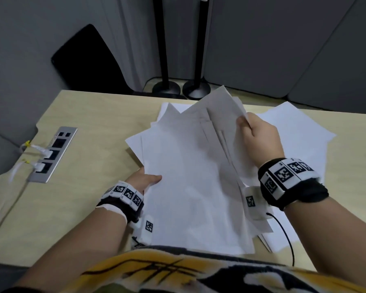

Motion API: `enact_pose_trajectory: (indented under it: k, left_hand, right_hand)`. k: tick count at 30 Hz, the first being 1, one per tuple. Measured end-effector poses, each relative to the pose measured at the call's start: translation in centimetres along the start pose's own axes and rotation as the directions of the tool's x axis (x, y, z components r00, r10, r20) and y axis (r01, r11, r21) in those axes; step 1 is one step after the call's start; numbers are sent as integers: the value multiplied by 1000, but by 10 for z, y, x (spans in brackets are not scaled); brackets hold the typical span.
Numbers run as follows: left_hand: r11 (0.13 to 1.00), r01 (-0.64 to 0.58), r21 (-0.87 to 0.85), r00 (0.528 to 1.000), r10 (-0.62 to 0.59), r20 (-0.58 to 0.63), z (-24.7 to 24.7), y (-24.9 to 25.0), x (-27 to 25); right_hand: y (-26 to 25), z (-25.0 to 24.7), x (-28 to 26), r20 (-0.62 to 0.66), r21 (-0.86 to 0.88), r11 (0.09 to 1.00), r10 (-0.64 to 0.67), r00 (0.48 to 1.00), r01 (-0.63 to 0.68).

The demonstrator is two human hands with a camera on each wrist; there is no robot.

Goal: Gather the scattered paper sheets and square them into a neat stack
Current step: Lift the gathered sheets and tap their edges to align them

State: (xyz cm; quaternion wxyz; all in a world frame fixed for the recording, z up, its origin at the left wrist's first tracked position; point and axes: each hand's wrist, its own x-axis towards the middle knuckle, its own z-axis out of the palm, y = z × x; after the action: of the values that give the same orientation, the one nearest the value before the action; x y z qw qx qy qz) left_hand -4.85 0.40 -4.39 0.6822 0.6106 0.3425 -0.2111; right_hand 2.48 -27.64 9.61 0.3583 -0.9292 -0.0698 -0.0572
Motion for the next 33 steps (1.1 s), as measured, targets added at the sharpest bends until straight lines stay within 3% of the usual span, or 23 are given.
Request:
enact_pose_trajectory:
  k: [4,10,17,22,24,26,29,33]
  left_hand:
    - [997,-3,71,1000,4,-16,-4,-2,3]
    - [973,26,229,999,-15,-49,-15,-8,20]
    - [919,10,395,997,20,-72,-7,5,10]
    - [876,3,482,997,33,-66,-5,8,9]
    - [866,7,500,998,28,-61,-1,11,6]
    - [859,20,512,996,26,-83,-1,11,6]
    - [888,46,457,993,8,-117,-1,12,8]
    - [942,38,333,991,6,-131,-13,0,31]
  right_hand:
    - [4,-3,0,-88,113,991,79,993,-69]
    - [9,-13,11,-209,138,975,201,957,-175]
    - [22,-5,16,-108,21,953,301,947,-301]
    - [14,-19,20,-322,163,963,259,911,-216]
    - [4,-27,22,-437,284,949,254,863,-135]
    - [-6,-32,23,-512,475,879,320,797,-48]
    - [-16,-29,24,-469,660,750,454,757,-41]
    - [-9,7,3,-248,553,736,592,767,-390]
